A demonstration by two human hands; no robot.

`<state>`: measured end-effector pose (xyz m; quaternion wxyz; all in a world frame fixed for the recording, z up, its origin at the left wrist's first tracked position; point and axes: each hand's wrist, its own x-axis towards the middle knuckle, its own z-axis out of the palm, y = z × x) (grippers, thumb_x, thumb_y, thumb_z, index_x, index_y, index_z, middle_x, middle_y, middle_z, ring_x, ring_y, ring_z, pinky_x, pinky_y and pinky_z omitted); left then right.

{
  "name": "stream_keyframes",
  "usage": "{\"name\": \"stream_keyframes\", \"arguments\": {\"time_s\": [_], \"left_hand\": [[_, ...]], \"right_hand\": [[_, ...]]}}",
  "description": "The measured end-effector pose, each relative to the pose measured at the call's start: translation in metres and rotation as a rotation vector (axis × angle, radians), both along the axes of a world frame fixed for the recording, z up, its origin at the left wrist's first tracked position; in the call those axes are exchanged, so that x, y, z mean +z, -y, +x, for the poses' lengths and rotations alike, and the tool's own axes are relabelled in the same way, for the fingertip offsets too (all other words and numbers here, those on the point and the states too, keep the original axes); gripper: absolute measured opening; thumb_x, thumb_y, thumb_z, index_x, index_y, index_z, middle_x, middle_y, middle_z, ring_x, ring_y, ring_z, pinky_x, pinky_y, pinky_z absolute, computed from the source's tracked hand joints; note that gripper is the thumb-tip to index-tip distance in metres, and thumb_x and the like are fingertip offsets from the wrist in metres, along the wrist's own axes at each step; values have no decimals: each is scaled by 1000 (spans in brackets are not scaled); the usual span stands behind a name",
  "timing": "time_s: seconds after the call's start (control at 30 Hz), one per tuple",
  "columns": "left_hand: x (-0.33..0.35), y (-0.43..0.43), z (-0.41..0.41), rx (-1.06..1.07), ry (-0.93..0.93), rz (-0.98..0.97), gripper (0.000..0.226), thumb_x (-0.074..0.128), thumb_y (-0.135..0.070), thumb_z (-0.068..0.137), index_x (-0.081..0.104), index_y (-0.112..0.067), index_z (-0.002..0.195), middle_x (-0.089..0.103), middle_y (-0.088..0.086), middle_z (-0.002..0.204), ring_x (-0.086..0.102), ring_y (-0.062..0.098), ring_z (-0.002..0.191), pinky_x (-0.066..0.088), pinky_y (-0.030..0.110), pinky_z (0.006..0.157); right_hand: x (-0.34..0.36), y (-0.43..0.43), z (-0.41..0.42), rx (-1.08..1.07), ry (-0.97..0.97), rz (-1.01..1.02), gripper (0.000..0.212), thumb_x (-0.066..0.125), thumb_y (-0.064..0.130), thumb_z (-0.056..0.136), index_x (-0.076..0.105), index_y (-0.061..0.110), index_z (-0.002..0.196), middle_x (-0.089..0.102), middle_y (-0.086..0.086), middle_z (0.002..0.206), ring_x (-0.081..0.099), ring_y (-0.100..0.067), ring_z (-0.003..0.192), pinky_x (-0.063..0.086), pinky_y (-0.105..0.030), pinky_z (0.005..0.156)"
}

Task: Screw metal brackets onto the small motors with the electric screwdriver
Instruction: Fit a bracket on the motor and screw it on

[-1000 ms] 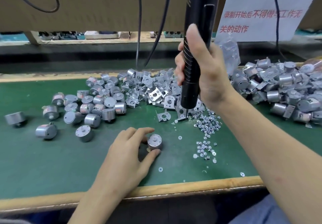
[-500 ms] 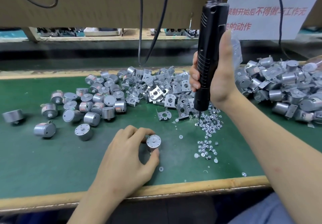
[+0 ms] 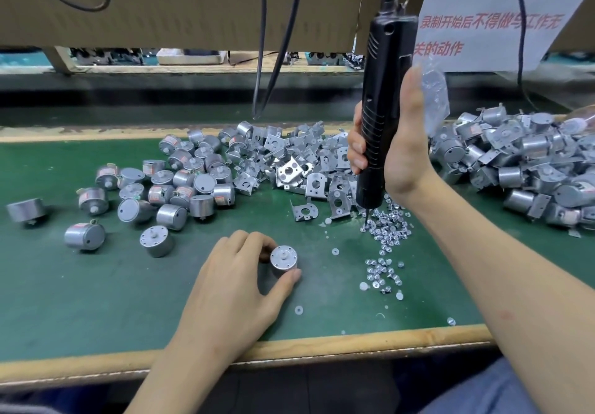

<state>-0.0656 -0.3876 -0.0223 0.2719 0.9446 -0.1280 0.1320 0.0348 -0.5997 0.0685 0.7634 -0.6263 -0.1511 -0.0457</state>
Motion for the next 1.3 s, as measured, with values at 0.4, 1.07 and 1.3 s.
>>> {"name": "stream_keyframes", "arguments": {"time_s": [0.4,1.07,1.3], "left_hand": [[1,0,1,-12,-18,-1,38,61,-63,79,56,-33,101,51,-20,95,51,6,91,34,20,76],[11,14,35,-108,-146,262,83,-5,-83,78,30,-49,146,30,-21,143,34,13,115,42,34,95],[13,12,34,-106,-126,188,94,5,-86,79,41,-28,144,38,-19,145,35,10,113,34,25,100]], "right_hand": [[0,1,-1,7,1,18,86,56,98,45,48,16,73,41,1,60,37,-16,47,31,-28,49],[10,-33,-18,78,56,41,81,43,87,58,46,9,77,39,-6,62,38,-20,46,32,-31,48],[10,-36,-22,67,48,17,85,44,91,55,48,9,78,40,-8,59,38,-24,45,31,-35,52]]}}
